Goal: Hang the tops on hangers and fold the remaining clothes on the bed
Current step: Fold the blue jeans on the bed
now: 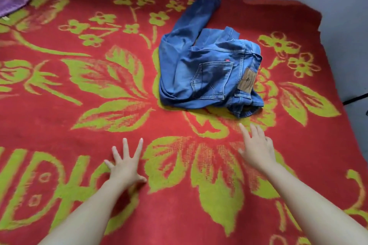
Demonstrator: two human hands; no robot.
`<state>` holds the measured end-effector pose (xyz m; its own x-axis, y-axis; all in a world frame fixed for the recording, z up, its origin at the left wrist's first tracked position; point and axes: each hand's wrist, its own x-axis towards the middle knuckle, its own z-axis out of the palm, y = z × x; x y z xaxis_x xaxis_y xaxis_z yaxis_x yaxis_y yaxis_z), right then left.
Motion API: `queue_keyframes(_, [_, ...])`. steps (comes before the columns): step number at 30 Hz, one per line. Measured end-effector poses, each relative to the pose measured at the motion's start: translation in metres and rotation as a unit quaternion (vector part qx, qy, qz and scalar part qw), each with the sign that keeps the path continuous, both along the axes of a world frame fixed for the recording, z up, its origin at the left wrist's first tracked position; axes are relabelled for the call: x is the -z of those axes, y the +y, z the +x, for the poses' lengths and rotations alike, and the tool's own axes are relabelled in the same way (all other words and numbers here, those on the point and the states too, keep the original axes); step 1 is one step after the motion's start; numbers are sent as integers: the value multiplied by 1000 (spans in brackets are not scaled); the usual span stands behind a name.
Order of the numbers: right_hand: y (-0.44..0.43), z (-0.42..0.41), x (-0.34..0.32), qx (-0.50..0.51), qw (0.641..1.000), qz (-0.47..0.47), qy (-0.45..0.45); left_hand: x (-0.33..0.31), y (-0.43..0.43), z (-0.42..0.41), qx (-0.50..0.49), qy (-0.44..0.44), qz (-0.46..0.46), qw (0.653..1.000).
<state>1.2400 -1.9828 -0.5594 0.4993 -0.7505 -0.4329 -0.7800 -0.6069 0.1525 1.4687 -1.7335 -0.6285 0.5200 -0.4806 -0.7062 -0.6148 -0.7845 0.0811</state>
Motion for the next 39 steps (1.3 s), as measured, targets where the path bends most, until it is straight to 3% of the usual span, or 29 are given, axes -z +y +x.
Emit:
queue_keyframes(4, [-52, 30, 29, -23, 998, -45, -22, 33, -3, 6, -42, 24, 21, 999])
queue_keyframes(9, [-112, 78, 53, 79, 994, -38, -65, 39, -6, 7, -42, 28, 30, 998])
queue_keyframes(12, [-119, 85, 67, 69, 994, -50, -67, 40, -6, 9, -36, 23, 34, 999])
queue_keyframes(16, [-91, 73, 71, 28, 990, -115, -82, 42, -6, 12, -35, 25, 25, 999])
queue_keyframes(19, [-49, 47, 66, 37, 992, -84, -85, 39, -7, 13, -36, 30, 27, 999])
queue_keyframes(24, [65, -5, 56, -39, 988, -76, -128, 15, -16, 29, -24, 54, 47, 997])
queue_keyframes(30, [152, -41, 27, -3, 990, -25, -142, -36, 29, -51, 104, -33, -28, 994])
queue_keyframes(34, [187, -53, -10, -16, 986, -37, -163, -73, 51, -120, 206, -75, -163, 962])
queue_keyframes(39, [236, -78, -60, -85, 967, -22, -241, -130, 54, -162, 321, -75, -210, 920])
